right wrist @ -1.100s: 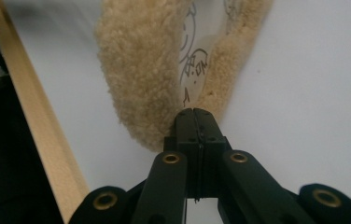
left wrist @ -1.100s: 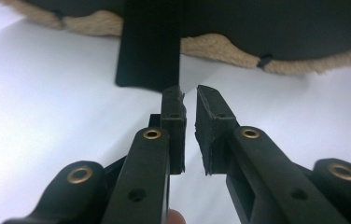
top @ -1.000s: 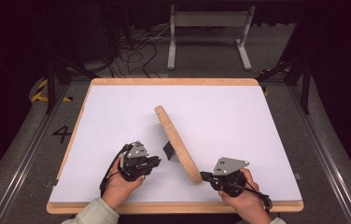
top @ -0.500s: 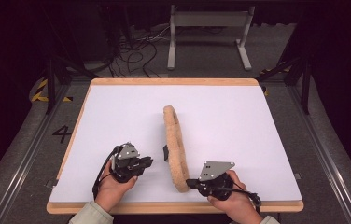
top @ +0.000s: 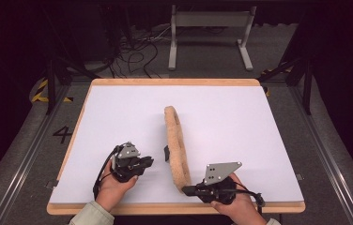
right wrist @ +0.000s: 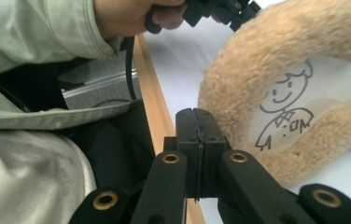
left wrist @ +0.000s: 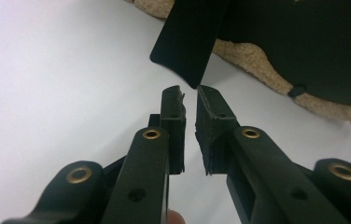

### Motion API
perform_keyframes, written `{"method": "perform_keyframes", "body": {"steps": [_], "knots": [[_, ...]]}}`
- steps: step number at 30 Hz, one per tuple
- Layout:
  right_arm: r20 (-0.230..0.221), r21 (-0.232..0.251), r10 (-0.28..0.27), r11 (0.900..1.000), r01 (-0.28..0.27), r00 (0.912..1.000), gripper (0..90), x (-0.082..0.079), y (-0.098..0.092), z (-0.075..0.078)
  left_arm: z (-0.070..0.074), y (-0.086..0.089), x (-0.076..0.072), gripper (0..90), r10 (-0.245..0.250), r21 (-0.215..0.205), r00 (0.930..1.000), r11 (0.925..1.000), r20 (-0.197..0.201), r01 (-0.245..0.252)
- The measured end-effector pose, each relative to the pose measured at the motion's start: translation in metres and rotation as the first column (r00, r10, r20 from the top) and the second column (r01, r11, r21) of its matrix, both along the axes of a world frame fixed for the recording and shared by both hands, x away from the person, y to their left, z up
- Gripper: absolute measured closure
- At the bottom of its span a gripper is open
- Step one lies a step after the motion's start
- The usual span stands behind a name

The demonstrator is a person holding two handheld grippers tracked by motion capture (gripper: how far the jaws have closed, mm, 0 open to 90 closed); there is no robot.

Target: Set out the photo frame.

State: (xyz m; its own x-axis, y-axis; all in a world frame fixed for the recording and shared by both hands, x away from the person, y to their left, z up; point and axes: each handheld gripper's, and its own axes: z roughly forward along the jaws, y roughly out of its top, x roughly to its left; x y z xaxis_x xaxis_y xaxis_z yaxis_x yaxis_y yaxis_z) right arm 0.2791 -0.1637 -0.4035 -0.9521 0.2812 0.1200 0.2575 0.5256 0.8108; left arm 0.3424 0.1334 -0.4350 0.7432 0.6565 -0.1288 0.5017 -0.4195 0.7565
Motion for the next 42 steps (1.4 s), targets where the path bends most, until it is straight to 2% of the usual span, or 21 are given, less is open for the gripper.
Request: {"method": "perform_keyframes", "body": {"steps": [4, 14, 22, 26, 32, 34, 36, 37, 38, 39, 40, 42], "knots": [[0.023, -0.036, -0.007, 0.999, 0.008, 0.9997, 90.0, 0.000, 0.007, -0.003, 0.000, 0.000, 0.000, 81.2, 0.000, -0.001, 1.0000, 1.0000, 0.000, 0.000], [0.076, -0.049, -0.032, 0.998, 0.036, 0.9966, 90.0, 0.009, 0.018, -0.005, 0.000, -0.001, 0.000, 81.0, 0.000, -0.003, 1.0000, 1.0000, -0.004, 0.000], [0.101, -0.059, -0.078, 0.995, 0.084, 0.9919, 90.0, 0.024, 0.023, -0.004, 0.000, 0.000, 0.000, 80.8, -0.001, -0.004, 1.0000, 1.0000, -0.004, 0.001], [0.122, -0.062, -0.108, 0.991, 0.116, 0.9866, 90.0, 0.030, 0.025, -0.005, 0.000, 0.000, 0.000, 80.7, 0.000, -0.004, 1.0000, 1.0000, -0.001, 0.000], [0.156, -0.041, -0.131, 0.990, 0.138, 0.9791, 90.0, 0.023, 0.022, 0.003, 0.001, 0.001, 0.000, 80.5, -0.002, 0.000, 1.0000, 1.0000, 0.001, 0.002], [0.170, -0.029, -0.163, 0.985, 0.170, 0.9719, 90.0, 0.022, 0.017, 0.006, 0.001, 0.001, 0.000, 80.4, 0.001, -0.003, 1.0000, 1.0000, 0.002, -0.001], [0.177, -0.046, -0.207, 0.975, 0.218, 0.9623, 90.0, 0.023, 0.010, 0.007, 0.001, 0.002, 0.000, 80.1, -0.002, -0.003, 1.0000, 1.0000, 0.004, 0.002], [0.182, -0.069, -0.240, 0.964, 0.256, 0.9537, 90.0, 0.026, 0.005, 0.004, 0.001, 0.002, -0.001, 80.0, -0.001, -0.004, 1.0000, 1.0000, 0.003, 0.001], [0.182, -0.069, -0.240, 0.964, 0.256, 0.9537, 90.0, 0.026, 0.005, 0.004, 0.001, 0.002, -0.001, 80.0, -0.002, -0.005, 1.0000, 1.0000, 0.002, 0.002], [0.181, -0.089, -0.256, 0.957, 0.275, 0.9495, 90.0, 0.027, 0.004, 0.001, 0.001, 0.002, -0.001, 80.0, -0.003, -0.005, 1.0000, 1.0000, 0.002, 0.003], [0.174, -0.108, -0.261, 0.953, 0.282, 0.9495, 90.0, 0.028, 0.003, -0.002, 0.002, 0.003, -0.002, 80.1, -0.007, -0.002, 1.0000, 1.0000, 0.002, 0.007], [0.153, -0.132, -0.253, 0.953, 0.274, 0.9552, 90.0, 0.030, 0.005, -0.007, 0.003, 0.004, -0.004, 80.0, -0.003, -0.009, 1.0000, 1.0000, -0.004, 0.003]]}}
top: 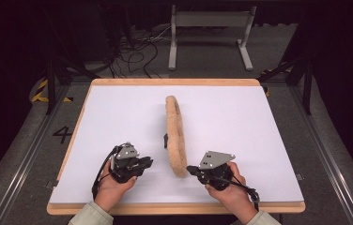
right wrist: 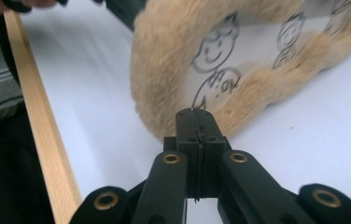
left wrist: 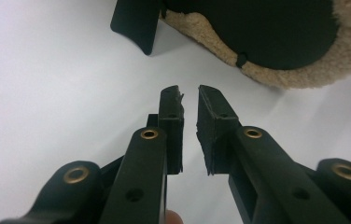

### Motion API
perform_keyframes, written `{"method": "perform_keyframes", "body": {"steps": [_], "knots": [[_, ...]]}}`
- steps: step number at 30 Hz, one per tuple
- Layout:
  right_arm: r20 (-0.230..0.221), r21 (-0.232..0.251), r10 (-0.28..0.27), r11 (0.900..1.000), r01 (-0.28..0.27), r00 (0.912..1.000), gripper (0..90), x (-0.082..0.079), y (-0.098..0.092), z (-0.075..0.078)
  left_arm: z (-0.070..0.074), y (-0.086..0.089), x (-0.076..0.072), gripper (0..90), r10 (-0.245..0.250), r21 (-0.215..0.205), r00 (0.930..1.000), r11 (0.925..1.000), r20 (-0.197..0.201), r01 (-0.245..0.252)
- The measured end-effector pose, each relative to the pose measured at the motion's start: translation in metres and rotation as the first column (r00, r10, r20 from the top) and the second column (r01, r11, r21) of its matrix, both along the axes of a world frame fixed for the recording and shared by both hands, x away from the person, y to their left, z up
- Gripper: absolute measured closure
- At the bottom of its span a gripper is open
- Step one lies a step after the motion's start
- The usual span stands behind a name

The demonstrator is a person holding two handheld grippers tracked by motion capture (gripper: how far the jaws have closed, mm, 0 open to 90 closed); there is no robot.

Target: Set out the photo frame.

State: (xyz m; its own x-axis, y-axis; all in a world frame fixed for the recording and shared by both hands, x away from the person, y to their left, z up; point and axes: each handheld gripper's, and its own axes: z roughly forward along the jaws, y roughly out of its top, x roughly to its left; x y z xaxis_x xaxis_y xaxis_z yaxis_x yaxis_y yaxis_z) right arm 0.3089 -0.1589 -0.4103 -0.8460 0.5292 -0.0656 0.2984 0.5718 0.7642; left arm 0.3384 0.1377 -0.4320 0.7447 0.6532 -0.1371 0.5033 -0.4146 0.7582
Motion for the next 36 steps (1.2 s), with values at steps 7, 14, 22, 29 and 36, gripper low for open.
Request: {"method": "perform_keyframes", "body": {"steps": [7, 14, 22, 29, 36], "knots": [[-0.014, -0.029, 0.047, 0.998, -0.048, 0.9988, 90.0, -0.004, 0.020, -0.008, 0.002, 0.003, -0.005, 78.5, 0.001, 0.006, 1.0000, 1.0000, 0.003, -0.001], [-0.017, -0.010, 0.093, 0.996, -0.093, 0.9955, 89.8, -0.003, 0.041, -0.010, 0.003, 0.010, -0.006, 78.2, 0.026, -0.003, 0.9997, 0.9996, 0.001, -0.026], [-0.028, 0.014, 0.134, 0.991, -0.134, 0.9905, 89.4, 0.002, 0.065, -0.014, 0.004, 0.019, -0.009, 77.7, 0.058, -0.010, 0.9983, 0.9983, 0.004, -0.058], [-0.027, 0.021, 0.163, 0.986, -0.163, 0.9862, 88.8, 0.006, 0.085, -0.018, 0.002, 0.039, -0.016, 76.6, 0.109, -0.013, 0.9940, 0.9940, 0.002, -0.109], [-0.025, 0.014, 0.201, 0.980, -0.201, 0.9792, 88.3, 0.012, 0.109, -0.021, 0.000, 0.056, -0.021, 75.0, 0.150, -0.023, 0.9887, 0.9884, -0.009, -0.150]]}}
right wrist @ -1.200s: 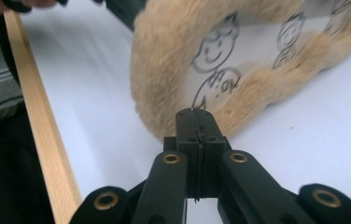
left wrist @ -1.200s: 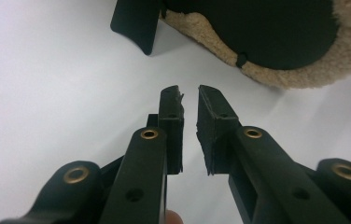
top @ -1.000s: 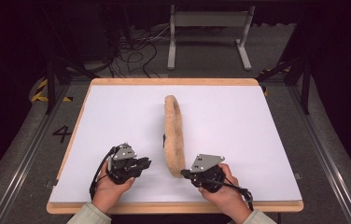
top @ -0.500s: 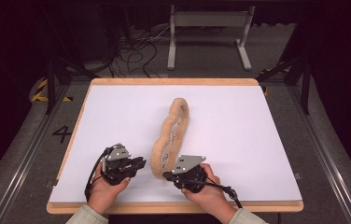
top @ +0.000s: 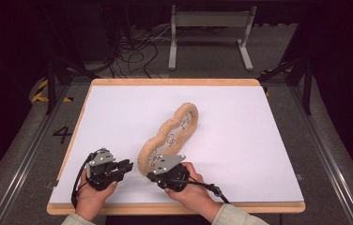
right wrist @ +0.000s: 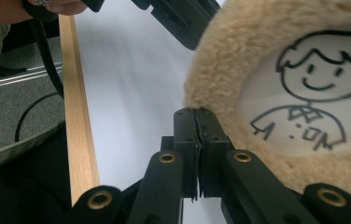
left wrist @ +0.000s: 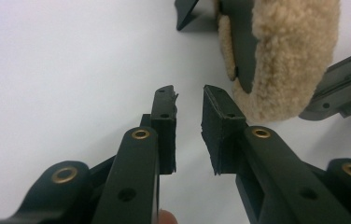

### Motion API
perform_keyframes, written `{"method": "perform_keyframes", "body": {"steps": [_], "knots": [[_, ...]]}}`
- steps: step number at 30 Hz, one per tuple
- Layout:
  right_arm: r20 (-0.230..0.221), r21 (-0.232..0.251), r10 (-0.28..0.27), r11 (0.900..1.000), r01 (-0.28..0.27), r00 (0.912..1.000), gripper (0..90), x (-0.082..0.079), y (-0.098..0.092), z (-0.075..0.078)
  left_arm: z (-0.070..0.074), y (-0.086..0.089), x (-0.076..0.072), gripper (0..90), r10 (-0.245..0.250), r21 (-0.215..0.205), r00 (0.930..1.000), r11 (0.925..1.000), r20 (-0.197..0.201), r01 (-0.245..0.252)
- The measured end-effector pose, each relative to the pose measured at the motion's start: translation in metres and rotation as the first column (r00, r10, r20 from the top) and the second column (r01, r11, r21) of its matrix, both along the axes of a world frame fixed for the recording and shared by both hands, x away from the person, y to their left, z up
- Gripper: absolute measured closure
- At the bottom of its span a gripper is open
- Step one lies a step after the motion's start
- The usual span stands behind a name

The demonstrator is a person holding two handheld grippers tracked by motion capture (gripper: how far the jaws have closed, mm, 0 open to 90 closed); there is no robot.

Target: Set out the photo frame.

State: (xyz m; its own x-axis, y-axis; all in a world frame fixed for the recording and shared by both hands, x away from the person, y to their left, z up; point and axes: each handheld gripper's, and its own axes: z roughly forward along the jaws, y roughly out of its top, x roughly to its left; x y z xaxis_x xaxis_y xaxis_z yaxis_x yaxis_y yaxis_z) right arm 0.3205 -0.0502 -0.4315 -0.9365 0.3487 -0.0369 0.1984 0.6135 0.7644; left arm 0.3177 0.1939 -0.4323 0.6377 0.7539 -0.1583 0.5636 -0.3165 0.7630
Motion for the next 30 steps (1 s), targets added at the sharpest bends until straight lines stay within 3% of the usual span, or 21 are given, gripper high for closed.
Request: {"method": "perform_keyframes", "body": {"steps": [1, 2, 5, 7, 8, 9, 10, 13, 19, 27, 29, 30], "knots": [[0.003, -0.003, 0.005, 1.000, -0.005, 1.0000, 88.3, 0.001, 0.004, 0.000, 0.000, 0.002, -0.001, 74.9, 0.006, -0.010, 0.9998, 0.9999, -0.017, -0.006], [0.005, -0.005, 0.011, 1.000, -0.011, 0.9999, 88.3, 0.002, 0.008, -0.001, 0.000, 0.003, 0.000, 74.8, 0.011, -0.005, 0.9999, 0.9999, -0.003, -0.011], [0.007, -0.005, 0.019, 1.000, -0.019, 0.9998, 88.3, 0.004, 0.015, -0.003, 0.000, 0.006, -0.001, 74.6, 0.015, -0.020, 0.9997, 0.9997, -0.019, -0.016], [0.005, -0.006, 0.023, 1.000, -0.023, 0.9997, 88.0, 0.004, 0.015, -0.003, 0.000, 0.007, -0.001, 74.0, 0.006, -0.011, 1.0000, 0.9999, 0.003, -0.006], [0.003, -0.003, 0.024, 1.000, -0.024, 0.9997, 87.7, 0.004, 0.013, -0.002, 0.001, 0.005, -0.004, 73.3, 0.009, -0.036, 0.9995, 0.9993, -0.031, -0.011], [0.000, -0.002, 0.022, 1.000, -0.022, 0.9997, 87.5, 0.004, 0.012, -0.001, 0.001, 0.004, -0.003, 72.5, -0.003, -0.034, 0.9999, 0.9994, -0.012, 0.002], [0.000, 0.005, 0.017, 1.000, -0.017, 0.9999, 87.1, 0.005, 0.008, 0.001, 0.002, 0.004, -0.003, 71.1, -0.003, -0.030, 1.0000, 0.9995, 0.003, 0.003], [0.005, 0.017, -0.005, 1.000, 0.005, 1.0000, 86.6, 0.006, -0.001, 0.005, 0.003, 0.003, -0.005, 61.7, 0.010, -0.082, 0.9997, 0.9966, -0.024, -0.012], [0.011, 0.033, -0.050, 0.998, 0.050, 0.9987, 84.9, 0.012, -0.020, 0.012, 0.006, 0.005, -0.016, 55.8, 0.023, -0.123, 0.9997, 0.9921, -0.012, -0.024], [0.021, 0.038, -0.151, 0.988, 0.151, 0.9882, 83.6, 0.023, -0.054, 0.015, 0.010, -0.009, -0.022, 34.9, -0.033, -0.126, 0.9994, 0.9914, 0.011, 0.034], [0.022, 0.047, -0.173, 0.984, 0.171, 0.9847, 83.4, 0.026, -0.061, 0.017, 0.010, -0.013, -0.023, 31.8, -0.036, -0.142, 0.9992, 0.9893, -0.016, 0.034], [0.025, 0.050, -0.183, 0.982, 0.181, 0.9828, 83.2, 0.028, -0.064, 0.018, 0.009, -0.015, -0.021, 30.6, -0.036, -0.128, 0.9994, 0.9911, -0.004, 0.035]]}}
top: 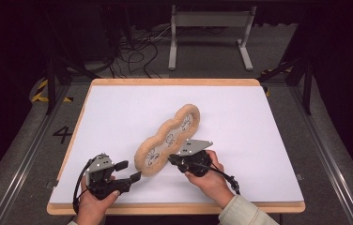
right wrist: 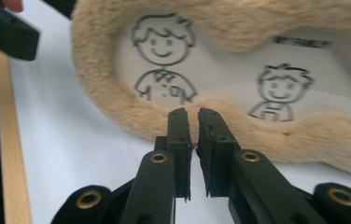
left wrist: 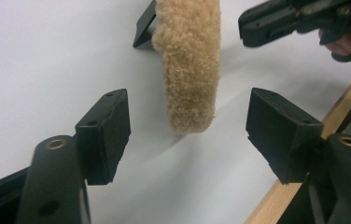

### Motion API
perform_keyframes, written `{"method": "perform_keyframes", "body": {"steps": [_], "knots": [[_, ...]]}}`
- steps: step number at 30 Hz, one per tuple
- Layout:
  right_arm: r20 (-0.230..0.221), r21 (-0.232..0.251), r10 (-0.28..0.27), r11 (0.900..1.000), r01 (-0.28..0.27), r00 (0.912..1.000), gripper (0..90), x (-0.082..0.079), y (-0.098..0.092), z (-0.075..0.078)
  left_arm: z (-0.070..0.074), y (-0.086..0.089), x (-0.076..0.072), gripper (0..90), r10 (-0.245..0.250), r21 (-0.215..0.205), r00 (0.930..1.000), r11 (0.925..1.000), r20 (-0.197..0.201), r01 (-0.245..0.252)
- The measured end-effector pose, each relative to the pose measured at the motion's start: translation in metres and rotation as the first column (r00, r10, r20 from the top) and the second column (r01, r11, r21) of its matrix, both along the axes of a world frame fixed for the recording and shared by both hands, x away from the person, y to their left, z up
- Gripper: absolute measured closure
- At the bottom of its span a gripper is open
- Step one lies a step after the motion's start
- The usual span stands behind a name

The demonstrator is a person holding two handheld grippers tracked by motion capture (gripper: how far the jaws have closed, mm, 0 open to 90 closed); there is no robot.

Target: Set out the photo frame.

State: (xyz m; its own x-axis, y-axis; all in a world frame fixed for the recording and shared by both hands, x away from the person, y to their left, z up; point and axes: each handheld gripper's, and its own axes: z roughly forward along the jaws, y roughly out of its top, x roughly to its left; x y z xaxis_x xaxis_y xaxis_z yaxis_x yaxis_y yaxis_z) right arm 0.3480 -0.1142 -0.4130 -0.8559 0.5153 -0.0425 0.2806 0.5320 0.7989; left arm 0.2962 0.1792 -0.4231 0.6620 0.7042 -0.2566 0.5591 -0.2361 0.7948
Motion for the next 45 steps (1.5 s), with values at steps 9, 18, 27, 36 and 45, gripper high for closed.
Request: {"method": "perform_keyframes", "body": {"steps": [9, 18, 27, 36, 45], "knots": [[0.015, 0.027, -0.082, 0.996, 0.081, 0.9965, 80.3, 0.008, -0.029, 0.008, -0.009, -0.021, 0.015, 28.7, 0.019, 0.030, 0.9996, 0.9994, -0.019, -0.019], [0.033, 0.035, -0.152, 0.988, 0.151, 0.9878, 74.1, 0.010, -0.048, 0.013, -0.016, -0.029, 0.029, 65.1, 0.005, 0.046, 0.9992, 0.9989, -0.040, -0.003], [0.049, 0.038, -0.194, 0.981, 0.192, 0.9798, 69.6, 0.016, -0.057, 0.016, -0.015, -0.025, 0.031, 67.4, -0.020, 0.014, 0.9955, 0.9997, -0.092, 0.022], [0.019, 0.006, -0.218, 0.976, 0.217, 0.9759, 59.6, 0.044, -0.073, 0.019, -0.014, -0.011, 0.030, 67.8, -0.098, 0.017, 0.9902, 0.9949, -0.100, 0.100], [-0.007, 0.001, -0.257, 0.966, 0.257, 0.9665, 54.3, 0.080, -0.086, 0.015, -0.015, -0.007, 0.029, 67.4, -0.085, 0.020, 0.9920, 0.9960, -0.093, 0.087]]}}
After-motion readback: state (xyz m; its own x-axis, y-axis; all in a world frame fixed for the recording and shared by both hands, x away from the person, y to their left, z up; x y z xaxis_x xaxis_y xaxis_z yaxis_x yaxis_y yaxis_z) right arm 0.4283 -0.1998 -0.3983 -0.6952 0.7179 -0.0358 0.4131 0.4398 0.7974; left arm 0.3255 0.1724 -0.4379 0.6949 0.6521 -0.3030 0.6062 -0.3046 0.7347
